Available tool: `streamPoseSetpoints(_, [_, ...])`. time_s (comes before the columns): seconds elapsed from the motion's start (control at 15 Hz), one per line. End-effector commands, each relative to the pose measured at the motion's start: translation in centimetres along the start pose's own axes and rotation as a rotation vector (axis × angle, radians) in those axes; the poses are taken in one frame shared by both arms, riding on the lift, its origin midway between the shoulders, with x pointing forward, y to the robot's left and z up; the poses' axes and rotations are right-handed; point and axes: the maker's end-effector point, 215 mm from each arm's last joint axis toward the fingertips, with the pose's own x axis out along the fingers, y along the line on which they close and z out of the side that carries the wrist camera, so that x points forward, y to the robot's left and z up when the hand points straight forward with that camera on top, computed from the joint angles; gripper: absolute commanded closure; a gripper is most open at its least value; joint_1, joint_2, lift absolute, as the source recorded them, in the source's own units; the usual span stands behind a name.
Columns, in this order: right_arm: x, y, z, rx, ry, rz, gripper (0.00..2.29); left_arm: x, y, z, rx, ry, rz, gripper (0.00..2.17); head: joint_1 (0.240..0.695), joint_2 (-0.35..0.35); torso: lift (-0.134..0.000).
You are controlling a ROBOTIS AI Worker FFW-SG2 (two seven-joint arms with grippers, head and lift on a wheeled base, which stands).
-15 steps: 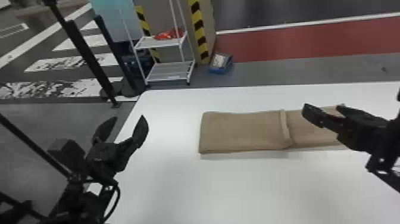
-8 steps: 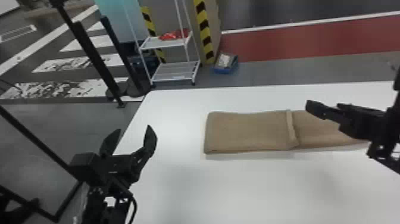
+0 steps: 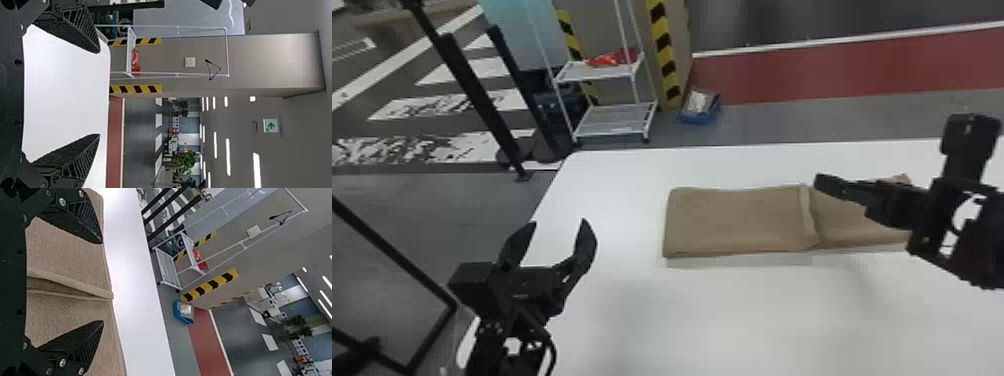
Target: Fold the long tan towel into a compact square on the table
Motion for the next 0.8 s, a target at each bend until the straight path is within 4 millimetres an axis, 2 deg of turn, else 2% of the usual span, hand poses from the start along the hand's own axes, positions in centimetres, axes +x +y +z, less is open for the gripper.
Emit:
streamPoseSetpoints(0.0, [1.3,0.3,-1.6,-0.002,0.039,0.005,0.18,0.0,-0.1,-0.1,0.0,0.002,-0.006,0.13,0.695,0.307,-0.123])
streamPoseSetpoints(0.27, [3.0,-1.1,-3.6,0.026,0.099,-0.01,0.18,-0.1,-0.3,-0.8,0.0,0.016,-0.017,0.13,0.695,0.317,-0.123])
streamPoseSetpoints(0.73, [5.9,-1.2,-5.3,0.013,0.166,-0.002,0.29,-0.1,-0.6,-1.3,-0.003,0.023,-0.03,0.13,0.695,0.325,-0.123])
